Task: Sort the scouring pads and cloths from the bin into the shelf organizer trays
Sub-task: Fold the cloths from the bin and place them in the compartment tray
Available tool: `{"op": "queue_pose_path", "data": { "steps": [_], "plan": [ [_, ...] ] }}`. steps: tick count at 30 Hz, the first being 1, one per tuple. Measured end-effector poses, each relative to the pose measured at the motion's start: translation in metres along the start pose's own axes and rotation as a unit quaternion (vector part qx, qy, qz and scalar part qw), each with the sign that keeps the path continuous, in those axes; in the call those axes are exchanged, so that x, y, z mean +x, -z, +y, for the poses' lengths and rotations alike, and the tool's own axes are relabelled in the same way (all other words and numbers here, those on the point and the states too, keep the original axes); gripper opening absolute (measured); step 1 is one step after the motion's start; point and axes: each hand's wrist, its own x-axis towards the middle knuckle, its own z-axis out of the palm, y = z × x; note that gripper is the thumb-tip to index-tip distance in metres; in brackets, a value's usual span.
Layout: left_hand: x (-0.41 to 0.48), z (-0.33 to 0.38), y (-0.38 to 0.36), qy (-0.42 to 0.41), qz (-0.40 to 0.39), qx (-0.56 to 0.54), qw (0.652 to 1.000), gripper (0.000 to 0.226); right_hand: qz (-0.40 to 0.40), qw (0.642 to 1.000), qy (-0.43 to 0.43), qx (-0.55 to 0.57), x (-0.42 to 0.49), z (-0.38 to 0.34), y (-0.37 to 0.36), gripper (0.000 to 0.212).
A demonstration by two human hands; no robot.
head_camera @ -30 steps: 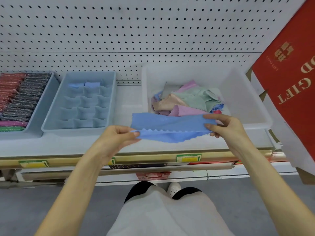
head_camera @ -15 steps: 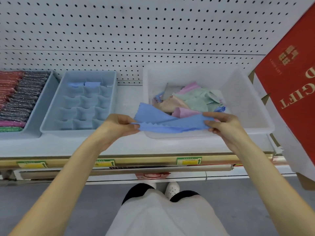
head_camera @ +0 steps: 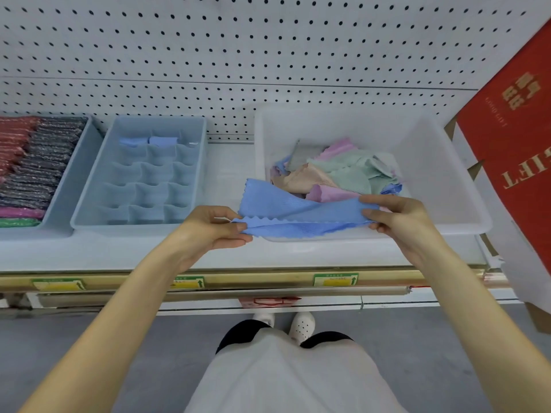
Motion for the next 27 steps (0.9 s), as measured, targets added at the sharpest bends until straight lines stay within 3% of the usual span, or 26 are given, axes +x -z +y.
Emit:
{"op": "queue_pose_path", "data": {
  "steps": [4,11,16,22,27],
  "plan": [
    [-0.002,-0.005,0.001,-0.02,0.013,0.051,0.998,0.002,0.002,1.0,-0.015,-0.005,-0.003,0.002,0.004,0.022],
    [0.0,-0.017,-0.005,-0.047,0.023,-0.057,0.997,0.014,0.018,1.0,-0.023,0.009,-0.021,0.014,0.006,0.015],
    [0.002,-0.021,-0.01,-0.021,0.07,-0.05,0.996,0.038,0.042,0.999,-0.002,0.016,-0.028,0.023,0.005,0.016],
    [0.003,-0.023,-0.014,-0.055,0.072,0.015,0.996,0.009,0.061,0.997,0.039,0.006,-0.033,0.028,0.0,0.024],
    [0.004,-0.029,-0.009,-0.052,0.016,-0.037,0.998,0.016,0.048,0.997,0.057,-0.004,-0.04,0.033,-0.001,0.028]
  ]
}}
